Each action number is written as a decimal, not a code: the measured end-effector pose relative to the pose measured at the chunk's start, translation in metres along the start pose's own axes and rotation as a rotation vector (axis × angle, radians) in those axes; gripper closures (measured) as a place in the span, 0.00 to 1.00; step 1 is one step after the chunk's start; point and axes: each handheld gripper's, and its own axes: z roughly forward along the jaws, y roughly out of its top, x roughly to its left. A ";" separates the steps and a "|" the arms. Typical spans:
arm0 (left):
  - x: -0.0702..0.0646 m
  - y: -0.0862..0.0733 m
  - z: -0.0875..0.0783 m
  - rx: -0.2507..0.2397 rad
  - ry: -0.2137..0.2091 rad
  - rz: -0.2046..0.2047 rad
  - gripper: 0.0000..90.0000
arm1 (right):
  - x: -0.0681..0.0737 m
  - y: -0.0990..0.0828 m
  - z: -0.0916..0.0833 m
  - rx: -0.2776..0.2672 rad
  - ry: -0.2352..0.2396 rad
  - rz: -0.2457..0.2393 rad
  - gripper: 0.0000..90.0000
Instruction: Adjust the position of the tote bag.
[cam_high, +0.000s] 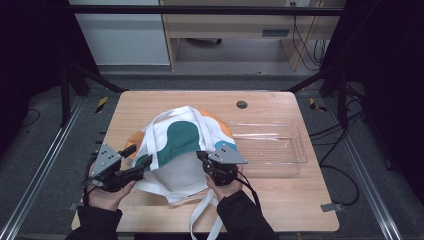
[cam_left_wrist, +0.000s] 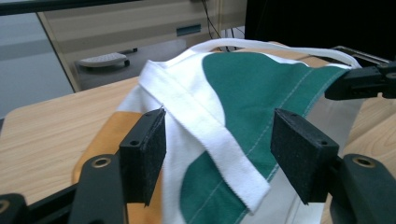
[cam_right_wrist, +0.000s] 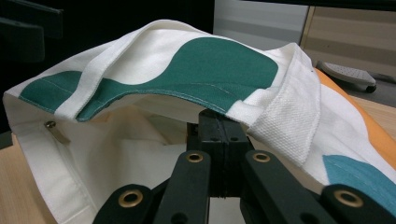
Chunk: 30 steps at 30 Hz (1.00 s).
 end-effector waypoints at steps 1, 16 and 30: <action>-0.002 0.000 0.001 0.006 -0.004 0.007 0.39 | 0.000 0.000 0.000 0.000 0.000 0.002 1.00; -0.023 0.005 0.020 0.034 -0.032 0.045 0.35 | 0.000 0.002 0.000 0.002 -0.001 -0.002 1.00; -0.039 0.004 0.040 0.070 -0.051 0.074 0.35 | -0.001 0.005 0.001 0.010 0.008 0.010 1.00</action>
